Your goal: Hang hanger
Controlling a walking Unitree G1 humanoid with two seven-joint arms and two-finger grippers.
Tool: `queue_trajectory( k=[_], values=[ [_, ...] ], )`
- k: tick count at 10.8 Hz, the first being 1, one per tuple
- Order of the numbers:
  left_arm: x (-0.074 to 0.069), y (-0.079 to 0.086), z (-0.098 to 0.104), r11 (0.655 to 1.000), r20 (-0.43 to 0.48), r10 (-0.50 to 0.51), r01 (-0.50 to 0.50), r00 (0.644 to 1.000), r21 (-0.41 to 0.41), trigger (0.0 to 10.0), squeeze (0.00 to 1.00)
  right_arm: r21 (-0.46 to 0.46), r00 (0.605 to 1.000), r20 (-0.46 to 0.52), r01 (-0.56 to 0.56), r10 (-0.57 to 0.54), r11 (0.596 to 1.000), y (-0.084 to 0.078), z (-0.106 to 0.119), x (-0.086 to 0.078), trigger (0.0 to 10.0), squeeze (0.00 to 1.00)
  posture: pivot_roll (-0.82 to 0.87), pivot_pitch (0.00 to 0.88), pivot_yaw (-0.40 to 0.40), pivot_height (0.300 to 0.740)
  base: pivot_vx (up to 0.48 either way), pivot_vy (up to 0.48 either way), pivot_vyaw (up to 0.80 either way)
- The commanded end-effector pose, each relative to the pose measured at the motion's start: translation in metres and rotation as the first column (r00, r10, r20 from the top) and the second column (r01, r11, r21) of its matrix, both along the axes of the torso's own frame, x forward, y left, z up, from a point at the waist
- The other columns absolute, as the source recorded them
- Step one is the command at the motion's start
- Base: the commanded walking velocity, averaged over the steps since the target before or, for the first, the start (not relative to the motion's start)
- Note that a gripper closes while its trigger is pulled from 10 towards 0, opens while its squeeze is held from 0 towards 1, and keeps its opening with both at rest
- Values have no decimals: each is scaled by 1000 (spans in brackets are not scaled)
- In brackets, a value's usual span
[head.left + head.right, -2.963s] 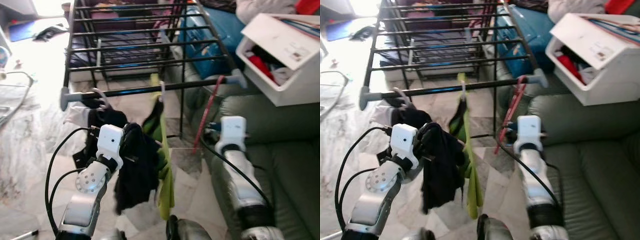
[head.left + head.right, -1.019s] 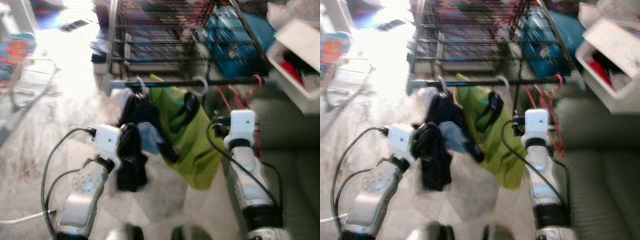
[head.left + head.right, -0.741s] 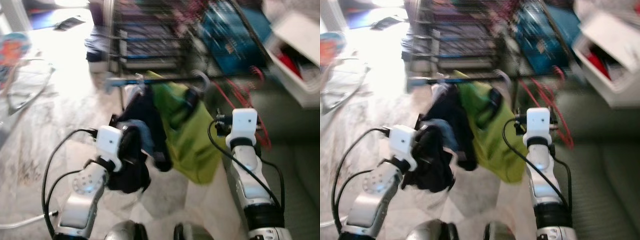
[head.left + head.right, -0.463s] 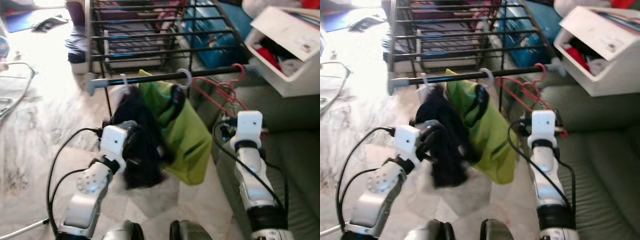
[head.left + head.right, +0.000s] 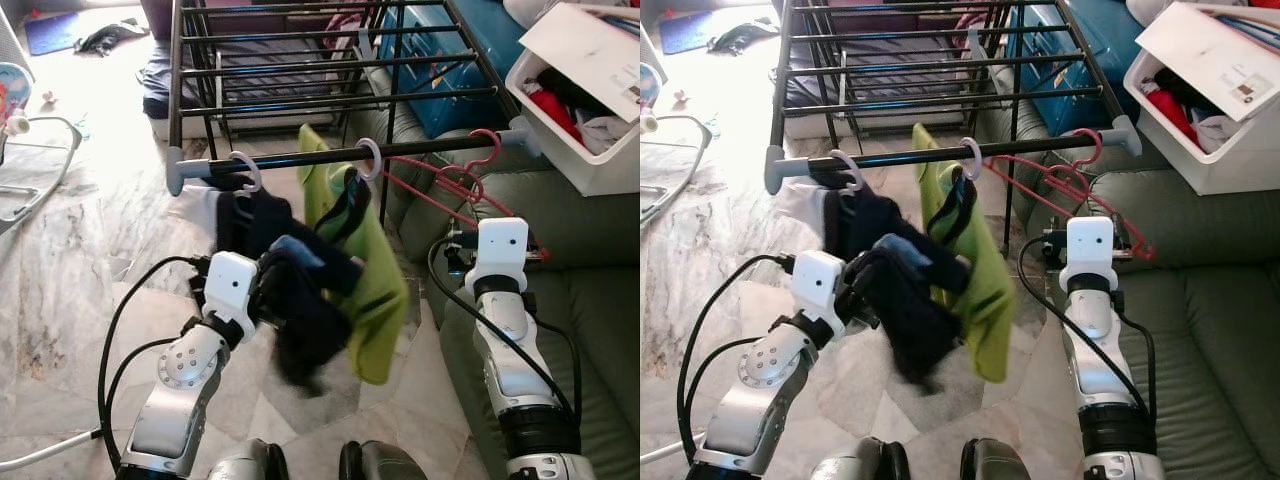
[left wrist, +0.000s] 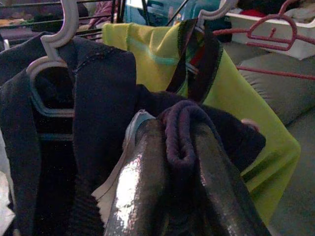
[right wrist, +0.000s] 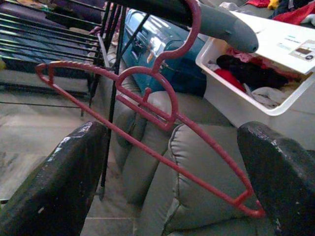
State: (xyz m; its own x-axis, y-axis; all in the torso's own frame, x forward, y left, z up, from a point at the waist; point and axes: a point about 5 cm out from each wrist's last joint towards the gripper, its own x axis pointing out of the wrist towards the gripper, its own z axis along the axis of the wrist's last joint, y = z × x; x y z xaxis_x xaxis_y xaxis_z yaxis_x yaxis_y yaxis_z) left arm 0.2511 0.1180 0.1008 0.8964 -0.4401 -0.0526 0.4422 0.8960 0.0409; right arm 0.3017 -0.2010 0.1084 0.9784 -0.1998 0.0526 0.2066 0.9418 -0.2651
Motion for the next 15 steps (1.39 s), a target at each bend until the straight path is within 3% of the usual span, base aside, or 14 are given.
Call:
queue_trajectory(
  k=[1, 5, 7, 9, 11, 15],
  values=[
    [0, -1, 9, 1000, 47, -12, 13, 999, -13, 10000, 0, -4, 1000, 0, 4, -4, 1000, -1, 0, 1, 10000, 0, -23, 77, -13, 740, 0, 0, 0],
    [-1, -1, 7, 1000, 37, -6, 7, 999, -13, 10000, 0, -27, 1000, -3, -12, 12, 1000, -1, 0, 1, 10000, 0, -25, 78, -17, 740, 0, 0, 0],
    [-1, -1, 7, 1000, 36, 1, -1, 999, -17, 10000, 0, -45, 997, -55, -51, 48, 998, -7, -6, 2, 10000, 0, -25, 78, -17, 740, 0, 0, 0],
    [-6, 2, 6, 1000, 24, 1, -1, 1000, -13, 10000, 0, -123, 990, -107, -102, 89, 987, -26, -2, 12, 10000, 0, -18, 108, -7, 740, 0, 0, 0],
    [-13, 5, 4, 1000, -1, -4, 4, 1000, 0, 10000, 0, -169, 989, -135, -79, 56, 982, -51, 7, 25, 10000, 0, -5, 136, 3, 740, 0, 0, 0],
    [-18, 8, 6, 1000, -24, -21, 22, 999, 17, 10000, 0, -169, 965, -249, -125, 80, 978, -49, -3, 41, 10000, 0, 29, 176, 25, 740, 0, 0, 0]
  ],
)
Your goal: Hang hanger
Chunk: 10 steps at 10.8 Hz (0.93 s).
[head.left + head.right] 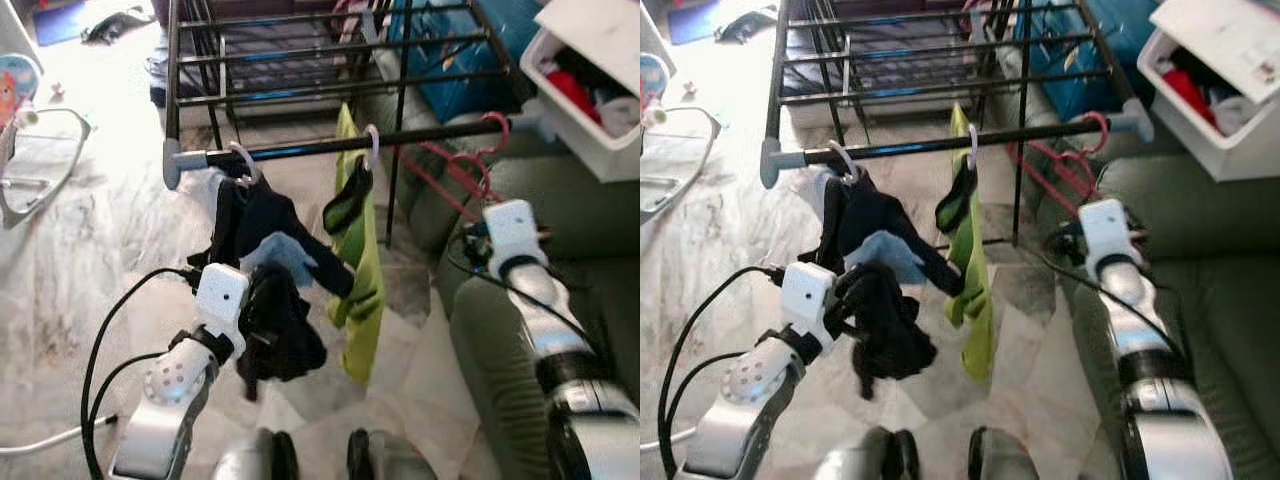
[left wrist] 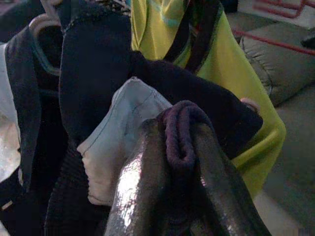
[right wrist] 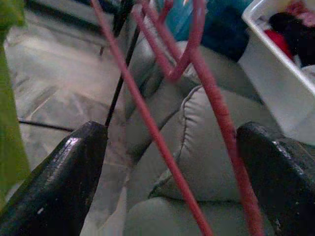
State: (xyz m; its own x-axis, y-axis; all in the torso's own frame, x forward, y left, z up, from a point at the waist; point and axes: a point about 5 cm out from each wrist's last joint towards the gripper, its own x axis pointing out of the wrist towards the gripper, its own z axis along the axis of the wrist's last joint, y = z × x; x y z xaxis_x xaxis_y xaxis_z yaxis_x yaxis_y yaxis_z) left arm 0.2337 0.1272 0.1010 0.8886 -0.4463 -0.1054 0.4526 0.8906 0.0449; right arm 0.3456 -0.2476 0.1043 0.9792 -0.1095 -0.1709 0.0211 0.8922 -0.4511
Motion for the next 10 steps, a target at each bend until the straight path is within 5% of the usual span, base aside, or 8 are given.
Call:
queue_trajectory(
  k=[1, 5, 6, 7, 10],
  values=[
    [-2, 3, 6, 1000, 14, -6, 6, 1000, 2, 10000, 0, -19, 1000, 18, 2, -1, 1000, -2, 8, 8, 8627, 0, 47, 178, 25, 740, 0, 0, 0],
    [-4, 5, 7, 1000, 3, 3, -3, 1000, 12, 10000, 0, -15, 1000, 21, 21, -21, 1000, 2, 19, 22, 10000, 0, 57, 165, 24, 740, 0, 0, 0],
    [-3, 3, 8, 1000, 3, -1, 1, 1000, 12, 10000, 0, 13, 999, 10, 51, -51, 999, 0, 15, 21, 5725, 0, 63, 161, 25, 740, 0, 0, 0],
    [-2, 4, 8, 1000, 3, -2, 2, 1000, 13, 10000, 0, 10, 998, 11, 56, -56, 998, 1, 14, 21, 353, 0, 71, 159, 27, 740, 0, 0, 0],
    [0, 8, 8, 1000, 0, 2, -2, 1000, 30, 10000, 0, 70, 998, 26, 62, -64, 996, 5, 22, 28, 0, 0, 74, 149, 28, 740, 0, 0, 0]
  ],
)
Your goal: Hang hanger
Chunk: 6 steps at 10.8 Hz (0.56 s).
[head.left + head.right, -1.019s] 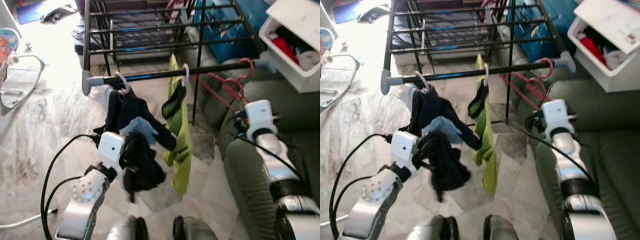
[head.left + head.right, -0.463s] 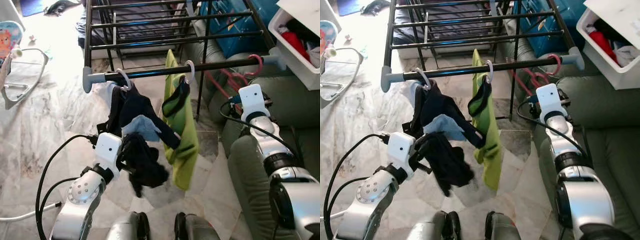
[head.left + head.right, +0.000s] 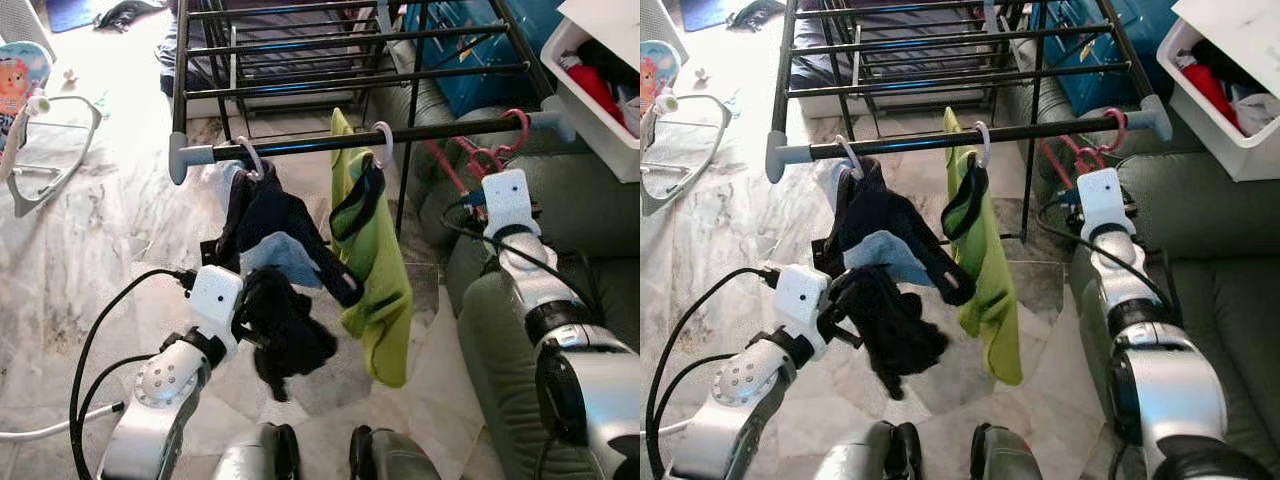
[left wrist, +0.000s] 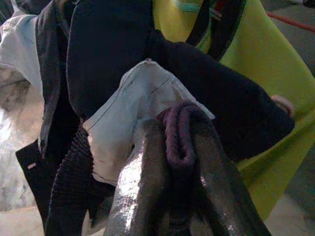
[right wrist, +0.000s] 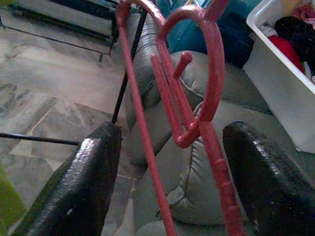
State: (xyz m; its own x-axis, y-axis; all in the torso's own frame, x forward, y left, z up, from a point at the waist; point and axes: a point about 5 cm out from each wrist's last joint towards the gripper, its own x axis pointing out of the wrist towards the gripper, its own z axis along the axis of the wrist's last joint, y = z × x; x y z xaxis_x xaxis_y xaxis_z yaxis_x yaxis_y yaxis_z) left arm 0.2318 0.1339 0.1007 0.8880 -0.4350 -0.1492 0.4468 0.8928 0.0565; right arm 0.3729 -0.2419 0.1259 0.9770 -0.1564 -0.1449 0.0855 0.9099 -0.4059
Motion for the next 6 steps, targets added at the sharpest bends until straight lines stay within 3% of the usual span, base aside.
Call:
queue_trajectory(
  k=[1, 6],
  values=[
    [2, -2, 8, 1000, 33, -11, 11, 999, -1, 10000, 0, 21, 1000, -6, 9, -9, 1000, 0, 1, 1, 0, 0, 73, 148, 27, 740, 0, 0, 0],
    [4, -5, 6, 1000, 20, -23, 23, 1000, 8, 10000, 0, 84, 997, -46, 70, -67, 994, 4, -15, -4, 1490, 0, 68, 141, 28, 740, 0, 0, 0]
  ],
)
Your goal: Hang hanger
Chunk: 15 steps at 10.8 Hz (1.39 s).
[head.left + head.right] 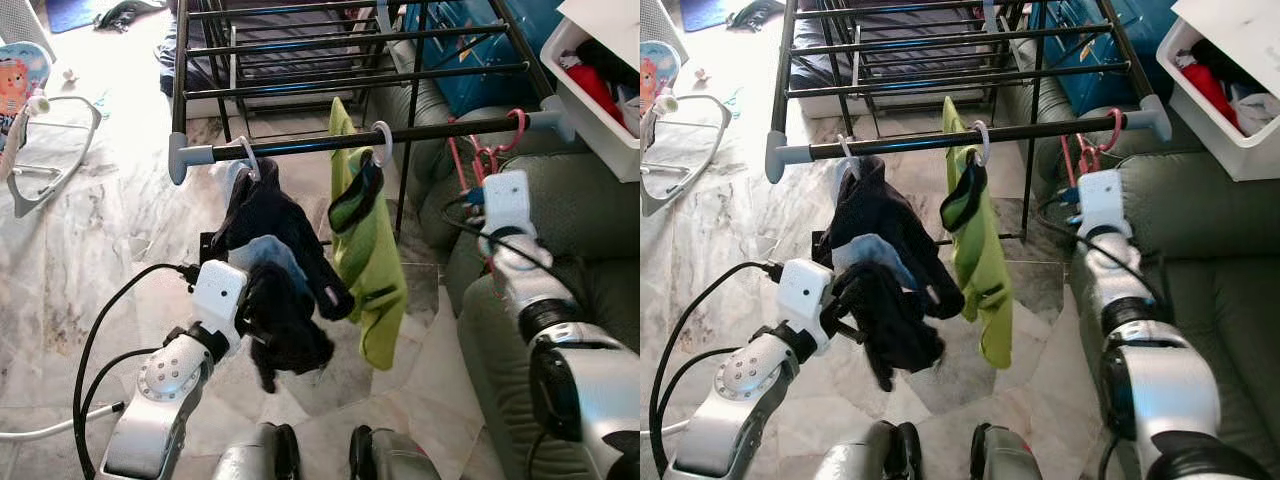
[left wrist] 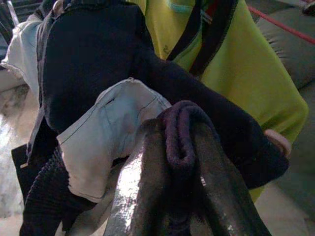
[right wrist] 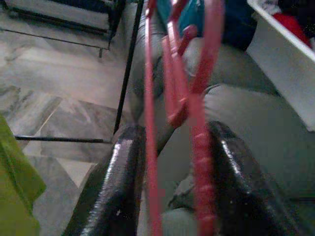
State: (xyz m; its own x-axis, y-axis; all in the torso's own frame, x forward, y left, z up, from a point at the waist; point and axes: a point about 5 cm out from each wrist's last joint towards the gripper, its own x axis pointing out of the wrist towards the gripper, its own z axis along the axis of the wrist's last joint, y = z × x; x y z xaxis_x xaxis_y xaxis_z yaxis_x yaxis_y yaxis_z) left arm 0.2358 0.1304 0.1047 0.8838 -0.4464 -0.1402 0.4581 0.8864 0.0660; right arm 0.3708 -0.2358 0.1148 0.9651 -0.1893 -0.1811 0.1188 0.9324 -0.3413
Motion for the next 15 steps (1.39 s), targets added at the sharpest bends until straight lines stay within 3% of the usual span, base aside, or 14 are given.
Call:
queue_trajectory(
  k=[1, 5, 6, 11, 12, 13, 15],
  values=[
    [0, -2, 2, 1000, 5, -11, 11, 1000, 3, 10000, 0, 19, 999, -25, 25, -24, 1000, -1, -6, -3, 1412, 0, 68, 140, 27, 740, 0, 0, 0],
    [0, -4, 1, 1000, 0, -23, 23, 1000, 7, 10000, 0, 73, 996, -36, 81, -79, 994, -1, -13, -6, 824, 0, 66, 138, 27, 740, 0, 0, 0],
    [0, -4, 1, 1000, -1, -26, 26, 1000, 7, 10000, 0, 82, 995, -36, 100, -98, 992, -4, -14, -7, 78, 0, 66, 138, 27, 740, 0, 0, 0],
    [2, -4, 0, 999, 2, -32, 32, 999, 24, 10000, 0, 126, 993, -55, 115, -108, 985, 0, -24, -12, 0, 0, 61, 133, 31, 740, 0, 0, 0],
    [2, -5, 0, 999, 2, -32, 32, 999, 25, 10000, 0, 131, 993, -56, 114, -107, 985, 1, -25, -12, 2902, 0, 61, 133, 31, 740, 0, 0, 0],
    [2, -5, 0, 999, 2, -33, 33, 999, 26, 10000, 0, 143, 993, -56, 112, -105, 983, 1, -26, -13, 10000, 1000, 61, 133, 31, 740, 0, 0, 0],
    [2, -6, -1, 999, 0, -35, 35, 999, 27, 10000, 0, 151, 994, -49, 100, -94, 984, 2, -26, -13, 10000, 1000, 57, 131, 29, 740, 0, 0, 0]
  ],
)
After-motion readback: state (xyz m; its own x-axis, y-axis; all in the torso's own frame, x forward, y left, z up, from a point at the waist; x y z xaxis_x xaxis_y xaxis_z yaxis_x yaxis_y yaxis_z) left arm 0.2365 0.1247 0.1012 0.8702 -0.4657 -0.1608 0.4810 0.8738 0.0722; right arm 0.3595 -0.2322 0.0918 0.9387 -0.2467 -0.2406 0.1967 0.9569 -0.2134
